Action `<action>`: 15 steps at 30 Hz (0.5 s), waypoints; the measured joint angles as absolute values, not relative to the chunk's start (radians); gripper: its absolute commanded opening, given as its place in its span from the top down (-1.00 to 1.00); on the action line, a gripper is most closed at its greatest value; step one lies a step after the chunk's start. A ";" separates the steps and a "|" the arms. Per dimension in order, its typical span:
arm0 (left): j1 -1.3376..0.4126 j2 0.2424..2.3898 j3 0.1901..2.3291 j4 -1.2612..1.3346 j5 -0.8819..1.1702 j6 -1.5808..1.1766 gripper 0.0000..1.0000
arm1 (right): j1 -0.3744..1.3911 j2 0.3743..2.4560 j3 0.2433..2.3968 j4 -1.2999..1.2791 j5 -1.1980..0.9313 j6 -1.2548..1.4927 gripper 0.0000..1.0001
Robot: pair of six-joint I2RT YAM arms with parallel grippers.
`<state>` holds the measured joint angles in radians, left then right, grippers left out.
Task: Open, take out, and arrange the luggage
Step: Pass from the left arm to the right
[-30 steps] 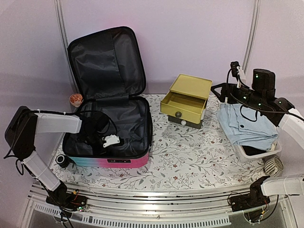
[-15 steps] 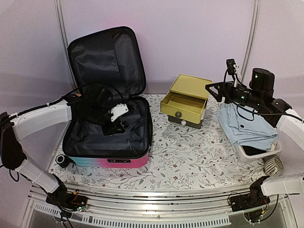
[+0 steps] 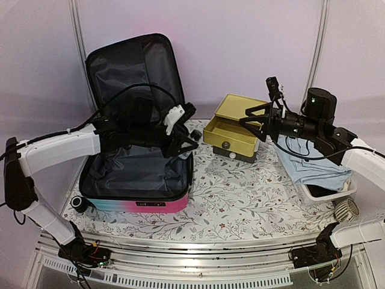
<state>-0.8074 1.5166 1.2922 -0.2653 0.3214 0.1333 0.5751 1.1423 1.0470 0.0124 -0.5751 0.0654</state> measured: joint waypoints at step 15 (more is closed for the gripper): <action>-0.938 1.688 1.406 0.022 0.406 -0.035 0.54 | 0.632 1.134 0.981 0.160 -0.743 -0.020 -0.16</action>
<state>-0.9382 1.6882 1.4063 0.0216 0.4061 -0.0353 0.6315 1.1343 0.9806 0.1596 -0.7433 -0.0196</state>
